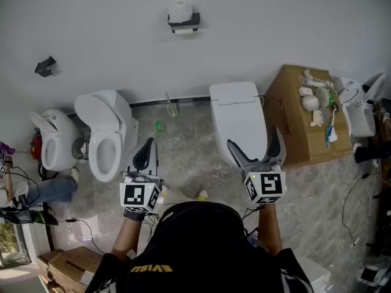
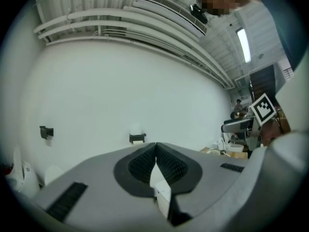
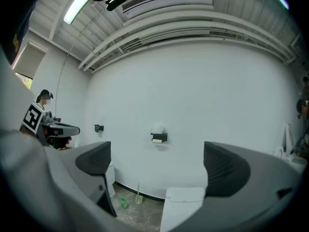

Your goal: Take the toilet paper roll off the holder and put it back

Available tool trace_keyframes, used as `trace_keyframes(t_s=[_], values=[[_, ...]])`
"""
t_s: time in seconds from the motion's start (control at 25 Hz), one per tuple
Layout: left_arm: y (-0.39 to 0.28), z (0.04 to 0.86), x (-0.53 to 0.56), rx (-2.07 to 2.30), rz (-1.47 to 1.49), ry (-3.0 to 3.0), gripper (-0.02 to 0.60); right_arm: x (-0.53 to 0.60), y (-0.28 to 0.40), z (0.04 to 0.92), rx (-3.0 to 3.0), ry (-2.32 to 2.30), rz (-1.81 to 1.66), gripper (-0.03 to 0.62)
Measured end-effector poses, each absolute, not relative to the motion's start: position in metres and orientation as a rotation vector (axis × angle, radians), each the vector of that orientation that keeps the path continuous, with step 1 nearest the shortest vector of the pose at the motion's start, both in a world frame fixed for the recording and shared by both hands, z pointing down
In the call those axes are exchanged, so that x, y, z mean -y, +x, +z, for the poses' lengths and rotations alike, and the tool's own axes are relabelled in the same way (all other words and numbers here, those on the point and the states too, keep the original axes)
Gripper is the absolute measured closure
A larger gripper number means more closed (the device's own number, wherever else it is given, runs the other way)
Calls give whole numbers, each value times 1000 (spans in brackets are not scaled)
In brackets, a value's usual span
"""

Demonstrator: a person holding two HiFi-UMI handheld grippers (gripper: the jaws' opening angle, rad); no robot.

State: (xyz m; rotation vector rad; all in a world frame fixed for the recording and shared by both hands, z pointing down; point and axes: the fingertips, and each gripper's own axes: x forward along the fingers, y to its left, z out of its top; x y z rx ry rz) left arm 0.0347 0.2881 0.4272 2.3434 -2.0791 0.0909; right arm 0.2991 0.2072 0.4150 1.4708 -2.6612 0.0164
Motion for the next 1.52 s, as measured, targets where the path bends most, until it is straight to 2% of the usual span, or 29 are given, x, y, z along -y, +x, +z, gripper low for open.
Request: trace_keyframes(t_s=[0.24, 0.48, 0.84, 1.52], values=[[37, 429, -288, 2101, 110, 2288, 569, -196, 298, 420, 2684, 1430, 96, 10], [-5, 430, -278, 2247, 128, 2176, 569, -182, 272, 438, 2666, 1355, 110, 10], [-33, 447, -210, 2167, 155, 2219, 569, -128, 233, 445, 2613, 1337, 98, 10], [-126, 473, -72, 1857, 25, 2302, 569, 23, 88, 439, 2542, 1368, 118, 10]])
